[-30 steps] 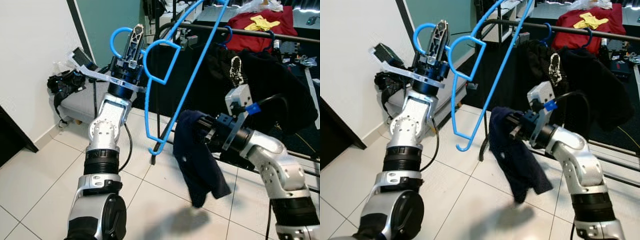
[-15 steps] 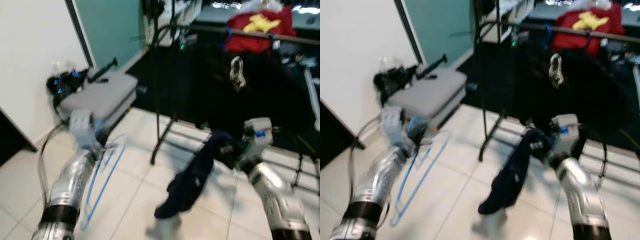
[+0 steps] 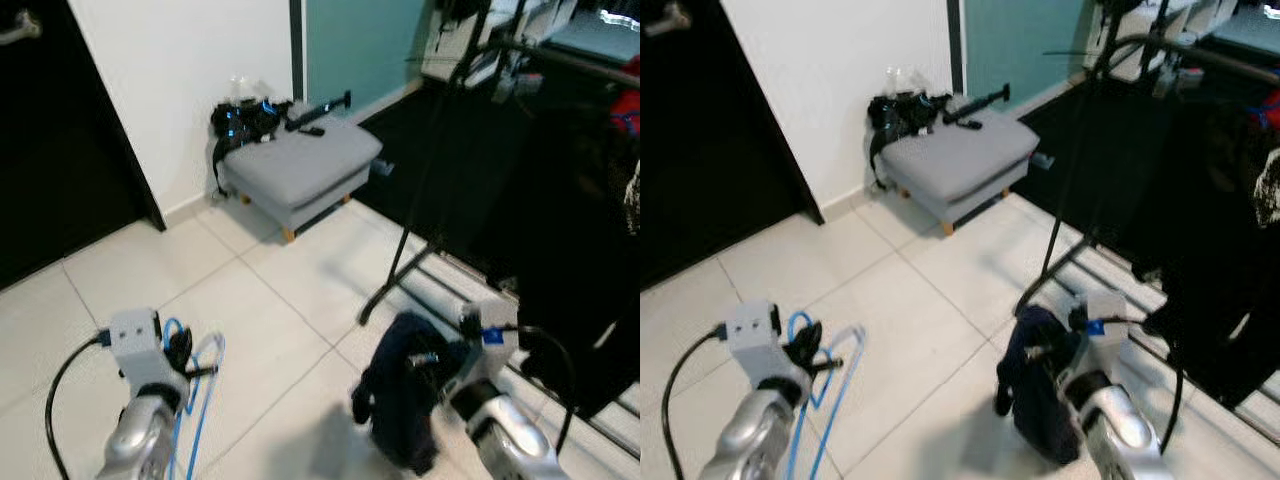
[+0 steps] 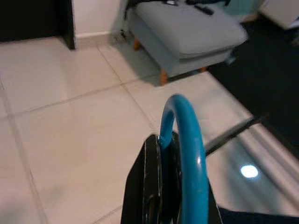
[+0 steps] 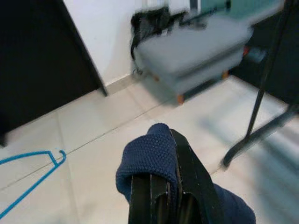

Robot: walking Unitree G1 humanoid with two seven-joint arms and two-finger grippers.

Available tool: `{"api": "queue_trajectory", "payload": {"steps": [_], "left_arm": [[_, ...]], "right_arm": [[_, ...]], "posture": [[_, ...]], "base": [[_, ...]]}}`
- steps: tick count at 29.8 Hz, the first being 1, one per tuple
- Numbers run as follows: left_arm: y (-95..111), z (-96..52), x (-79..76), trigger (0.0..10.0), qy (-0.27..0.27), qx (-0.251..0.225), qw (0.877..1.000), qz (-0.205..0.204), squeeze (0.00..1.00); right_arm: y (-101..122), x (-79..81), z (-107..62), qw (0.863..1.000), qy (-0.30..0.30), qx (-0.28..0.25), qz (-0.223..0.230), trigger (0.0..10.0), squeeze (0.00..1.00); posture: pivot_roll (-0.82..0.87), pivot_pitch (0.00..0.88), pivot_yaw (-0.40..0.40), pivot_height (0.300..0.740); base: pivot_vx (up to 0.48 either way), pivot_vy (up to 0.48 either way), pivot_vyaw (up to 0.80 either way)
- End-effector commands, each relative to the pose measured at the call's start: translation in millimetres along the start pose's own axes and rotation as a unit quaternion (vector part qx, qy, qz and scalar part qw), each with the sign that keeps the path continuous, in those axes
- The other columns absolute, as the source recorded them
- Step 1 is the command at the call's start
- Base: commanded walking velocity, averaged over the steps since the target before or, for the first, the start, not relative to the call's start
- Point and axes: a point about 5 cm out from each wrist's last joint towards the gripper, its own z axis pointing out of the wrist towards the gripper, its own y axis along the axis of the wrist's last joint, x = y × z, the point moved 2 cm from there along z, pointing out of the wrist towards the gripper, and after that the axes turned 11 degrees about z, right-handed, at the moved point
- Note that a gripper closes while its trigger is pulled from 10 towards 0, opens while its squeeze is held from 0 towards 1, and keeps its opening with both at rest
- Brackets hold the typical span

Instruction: Hang hanger

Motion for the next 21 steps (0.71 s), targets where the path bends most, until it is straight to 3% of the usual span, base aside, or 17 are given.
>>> {"api": "queue_trajectory", "payload": {"steps": [1, 7, 11, 17, 19, 21], "left_arm": [[7.1, -2.5, -1.8, 10.0, 0.009, -0.016, 1.000, -0.005, 0.00], [12.1, -9.5, -10.8, 10.0, -0.009, -0.023, 1.000, -0.015, 0.00], [23.9, -11.7, -33.8, 10.0, -0.088, -0.039, 0.995, 0.005, 0.00], [36.1, -14.4, -45.6, 10.0, -0.146, -0.050, 0.988, 0.011, 0.00], [50.5, -20.8, -56.7, 10.0, -0.185, -0.074, 0.979, 0.032, 0.00], [55.8, -22.7, -57.8, 10.0, -0.188, -0.083, 0.978, 0.039, 0.00]], "right_arm": [[10.8, 14.9, 12.1, 0.999, 0.031, -0.026, -0.013, 10.0, 0.00], [15.2, 27.6, 18.6, 0.998, 0.051, -0.028, -0.016, 10.0, 0.00], [2.0, 38.8, 14.5, 0.998, 0.057, -0.015, -0.006, 10.0, 0.00], [-0.5, 38.2, 18.3, 0.999, 0.048, -0.018, -0.010, 10.0, 0.00], [-1.9, 41.3, 15.8, 0.998, 0.054, -0.015, -0.012, 10.0, 0.00], [-2.5, 41.8, 15.6, 0.998, 0.054, -0.014, 0.000, 10.0, 0.00]], "posture": [[0.03, 0.120, -0.096, 0.740], [0.04, 0.122, -0.115, 0.740], [0.07, 0.126, -0.084, 0.740], [0.09, 0.129, -0.072, 0.740], [0.09, 0.146, -0.075, 0.740], [0.10, 0.148, -0.084, 0.740]], "base": [[0.000, 0.000, 0.78], [0.000, 0.000, 0.79], [0.000, 0.000, 0.78], [0.000, 0.000, 0.79], [0.000, 0.000, 0.78], [0.000, 0.000, 0.79]]}}
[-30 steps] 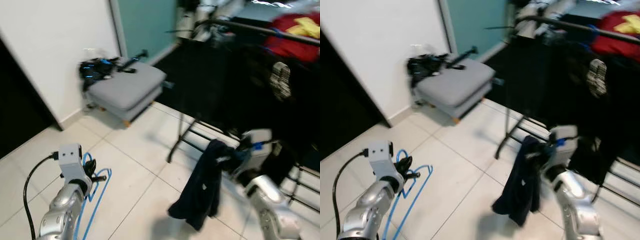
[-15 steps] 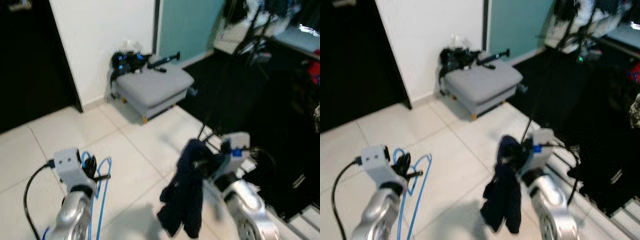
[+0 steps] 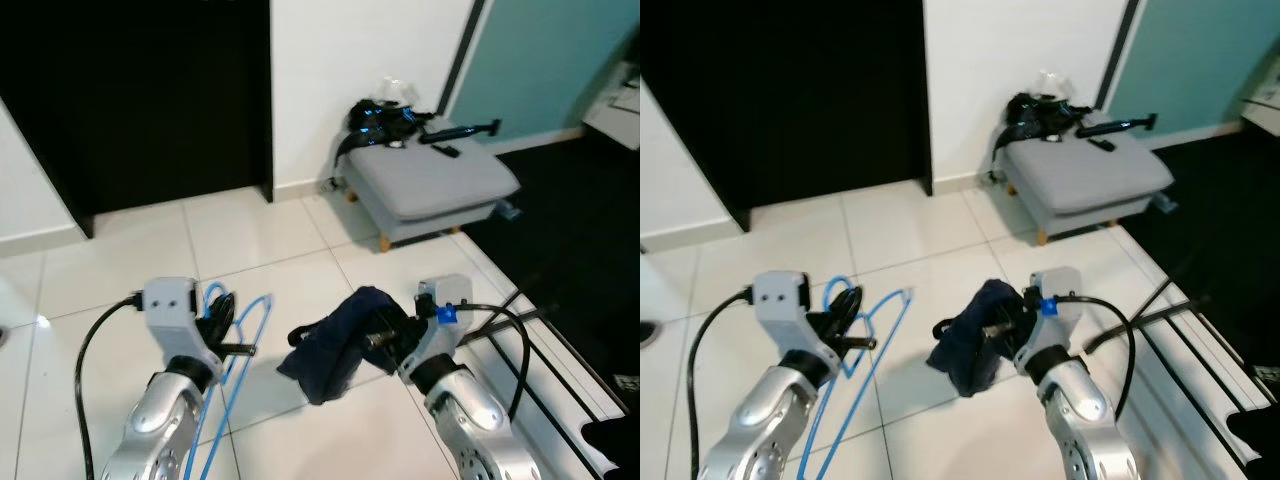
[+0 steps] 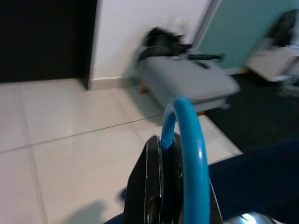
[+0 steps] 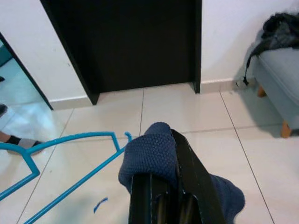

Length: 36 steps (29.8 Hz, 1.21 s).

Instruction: Hang hanger

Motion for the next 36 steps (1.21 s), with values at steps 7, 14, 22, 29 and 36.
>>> {"api": "queue_trajectory", "payload": {"steps": [7, 14, 22, 29, 36], "left_arm": [[-6.3, -11.7, 18.1, 10.0, 0.047, 0.026, 0.998, 0.022, 0.00], [-5.8, -10.1, 12.4, 10.0, 0.030, 0.031, 0.999, 0.020, 0.00], [-4.9, -10.4, 6.8, 10.0, 0.012, 0.036, 0.999, 0.015, 0.00], [-2.1, -4.2, 2.9, 10.0, 0.001, 0.025, 1.000, -0.004, 0.00], [2.4, -0.4, 1.0, 10.0, 0.005, 0.014, 1.000, 0.000, 0.00]], "right_arm": [[4.7, 14.8, 6.4, 0.999, 0.023, -0.014, 0.023, 10.0, 0.00], [1.5, 14.9, 2.0, 1.000, 0.015, -0.008, 0.009, 10.0, 0.00], [0.2, 16.9, 0.2, 1.000, 0.021, -0.002, 0.010, 10.0, 0.00], [5.2, 13.8, 2.6, 1.000, 0.025, -0.006, -0.004, 10.0, 0.00], [10.0, 12.7, 8.9, 0.999, 0.035, -0.008, -0.024, 10.0, 0.00]], "posture": [[0.12, 0.174, -0.076, 0.740], [0.10, 0.177, -0.078, 0.740], [0.11, 0.183, -0.073, 0.740], [0.11, 0.172, -0.078, 0.740], [0.10, 0.177, -0.093, 0.740]], "base": [[0.000, 0.000, 0.78], [0.000, 0.000, 0.78], [0.000, 0.000, 0.78], [0.035, 0.000, 0.79], [0.305, 0.000, 0.78]]}}
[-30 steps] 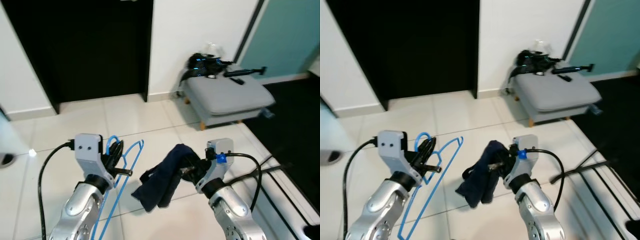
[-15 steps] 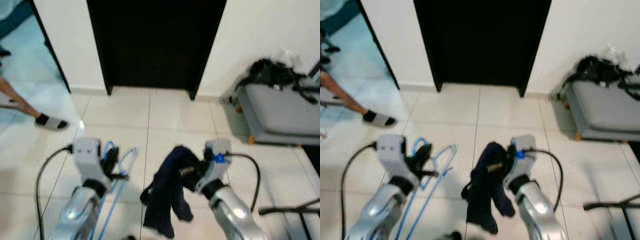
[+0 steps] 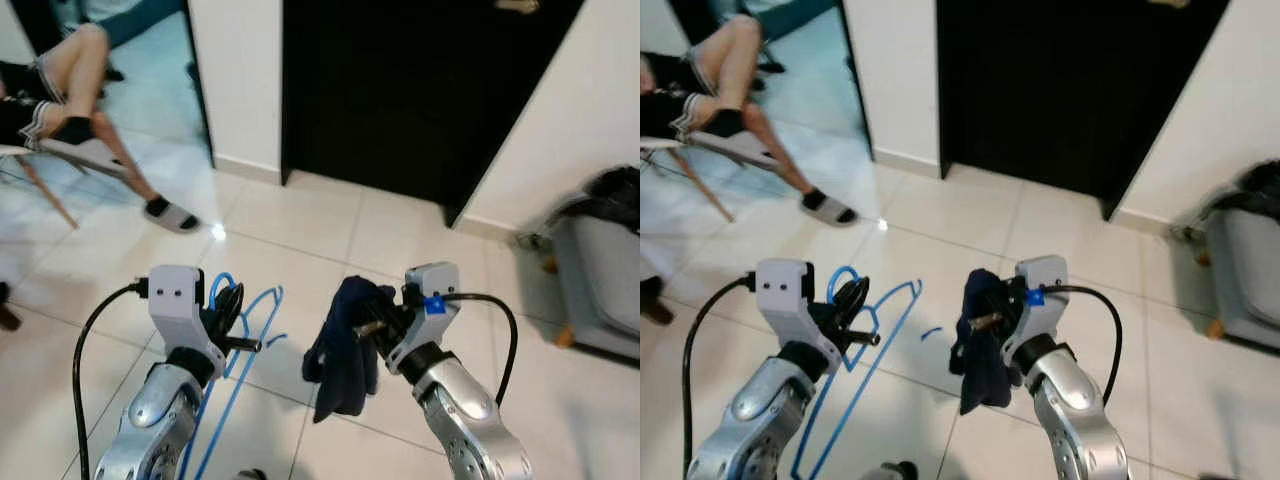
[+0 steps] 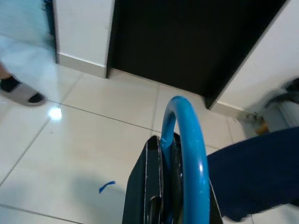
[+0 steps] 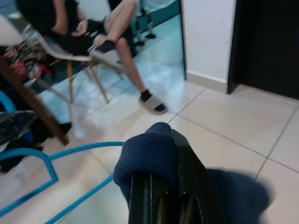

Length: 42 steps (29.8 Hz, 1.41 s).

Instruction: Hang hanger

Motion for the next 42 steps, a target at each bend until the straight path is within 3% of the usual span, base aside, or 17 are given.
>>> {"api": "queue_trajectory", "payload": {"steps": [1, 28, 42], "left_arm": [[0.5, 0.2, -3.5, 10.0, -0.002, -0.002, 1.000, -0.006, 0.00], [6.4, 4.6, -6.2, 10.0, 0.012, -0.015, 1.000, -0.004, 0.00], [7.7, 5.5, -2.8, 10.0, 0.017, -0.018, 1.000, -0.004, 0.00]], "right_arm": [[2.2, -2.7, -1.2, 1.000, -0.002, -0.003, -0.013, 10.0, 0.00], [0.8, 1.6, 2.8, 0.997, 0.046, 0.021, -0.058, 10.0, 0.00], [2.0, 1.3, 6.1, 0.997, 0.053, 0.019, -0.057, 10.0, 0.00]], "posture": [[0.10, 0.177, -0.095, 0.740], [0.09, 0.176, -0.114, 0.740], [0.10, 0.169, -0.112, 0.740]], "base": [[0.334, 0.000, 0.78], [0.342, 0.000, 0.78], [0.347, 0.000, 0.78]]}}
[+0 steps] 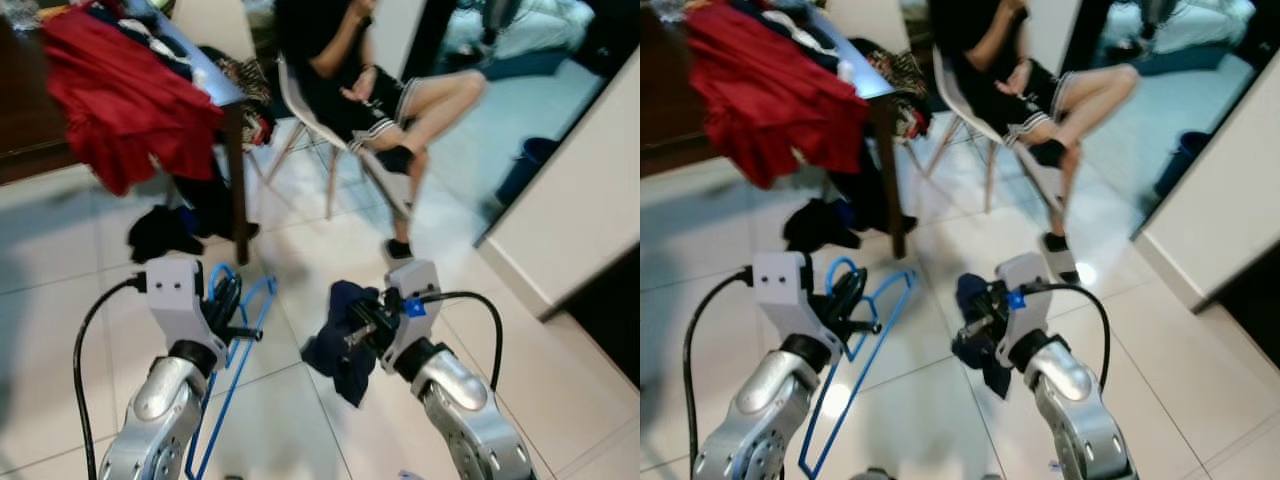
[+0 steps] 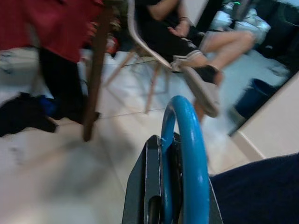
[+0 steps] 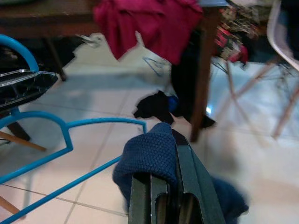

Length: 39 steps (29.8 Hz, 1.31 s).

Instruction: Hang hanger

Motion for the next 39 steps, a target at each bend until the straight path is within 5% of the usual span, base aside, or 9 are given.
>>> {"api": "queue_trajectory", "payload": {"steps": [1, 13, 22, 34, 39], "left_arm": [[-0.3, 0.4, -1.7, 10.0, -0.003, -0.001, 1.000, 0.000, 0.00], [27.7, 12.8, 14.4, 10.0, 0.021, -0.051, 0.998, 0.042, 0.00], [53.0, 19.7, 27.3, 10.0, 0.038, -0.087, 0.994, 0.057, 0.00], [66.2, 26.0, 17.0, 10.0, 0.022, -0.110, 0.992, 0.057, 0.00], [82.2, 29.6, 13.4, 10.0, 0.012, -0.135, 0.989, 0.063, 0.00]], "right_arm": [[3.5, -6.2, -1.1, 1.000, -0.006, -0.010, -0.002, 10.0, 0.00], [52.9, -9.6, 39.6, 0.997, 0.005, -0.081, -0.012, 10.0, 0.00], [68.1, -17.3, 47.9, 0.995, -0.003, -0.102, -0.017, 10.0, 0.00], [82.8, -17.5, 53.3, 0.992, 0.004, -0.124, -0.021, 10.0, 0.00], [117.0, -26.9, 62.9, 0.985, 0.007, -0.171, 0.001, 10.0, 0.00]], "posture": [[0.11, 0.170, -0.111, 0.740], [0.14, 0.155, -0.122, 0.740], [0.15, 0.148, -0.117, 0.740], [0.15, 0.137, -0.114, 0.740], [0.16, 0.132, -0.114, 0.740]], "base": [[0.364, 0.000, 0.78], [0.376, 0.000, 0.52], [0.393, 0.000, 0.00], [0.480, 0.000, 0.00], [0.480, 0.000, 0.00]]}}
